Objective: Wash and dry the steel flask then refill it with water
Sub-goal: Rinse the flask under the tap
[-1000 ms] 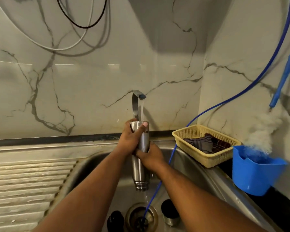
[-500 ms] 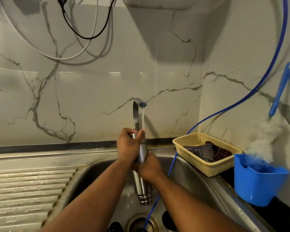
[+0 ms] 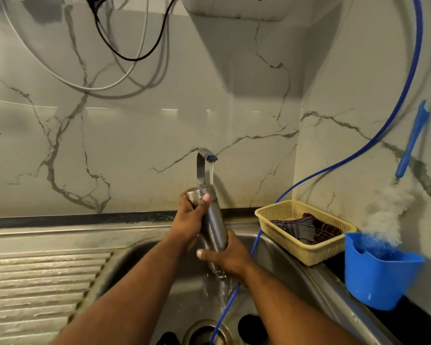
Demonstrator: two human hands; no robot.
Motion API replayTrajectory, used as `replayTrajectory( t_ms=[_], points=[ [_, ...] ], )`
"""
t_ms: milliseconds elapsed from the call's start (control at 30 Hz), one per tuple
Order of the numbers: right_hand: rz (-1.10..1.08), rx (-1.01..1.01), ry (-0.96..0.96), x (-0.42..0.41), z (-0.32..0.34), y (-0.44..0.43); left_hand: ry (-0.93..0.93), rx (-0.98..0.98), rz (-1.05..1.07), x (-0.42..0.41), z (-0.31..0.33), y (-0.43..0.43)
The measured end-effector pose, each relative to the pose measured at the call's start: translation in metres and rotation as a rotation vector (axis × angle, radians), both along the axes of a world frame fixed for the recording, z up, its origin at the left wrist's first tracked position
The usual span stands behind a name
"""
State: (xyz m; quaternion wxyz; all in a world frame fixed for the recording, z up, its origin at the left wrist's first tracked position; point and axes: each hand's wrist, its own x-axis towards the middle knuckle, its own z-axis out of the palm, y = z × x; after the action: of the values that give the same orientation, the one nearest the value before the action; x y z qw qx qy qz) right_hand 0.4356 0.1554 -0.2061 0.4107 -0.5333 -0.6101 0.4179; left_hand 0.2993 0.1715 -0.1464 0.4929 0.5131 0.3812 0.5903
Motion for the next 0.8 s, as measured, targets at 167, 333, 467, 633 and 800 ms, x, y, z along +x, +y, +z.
replayTrajectory(
  t_ms=[167,333,467,633,800],
  points=[
    [-0.021,-0.048,-0.027,0.000,-0.010,0.009,-0.043,0.005,-0.043,-0.018,0.000,0.006],
    [0.138,-0.155,0.180,-0.012,0.000,0.002,0.170,-0.049,-0.175,-0.017,-0.017,0.005],
    [0.283,-0.284,0.325,-0.008,0.002,-0.003,0.140,-0.079,-0.212,-0.021,-0.020,0.006],
    [0.437,-0.492,0.237,0.000,-0.006,-0.004,0.155,0.010,0.051,-0.018,-0.011,0.004],
    [0.483,-0.590,0.104,0.002,-0.008,-0.007,0.399,0.163,0.222,-0.014,0.000,0.002]
  ],
)
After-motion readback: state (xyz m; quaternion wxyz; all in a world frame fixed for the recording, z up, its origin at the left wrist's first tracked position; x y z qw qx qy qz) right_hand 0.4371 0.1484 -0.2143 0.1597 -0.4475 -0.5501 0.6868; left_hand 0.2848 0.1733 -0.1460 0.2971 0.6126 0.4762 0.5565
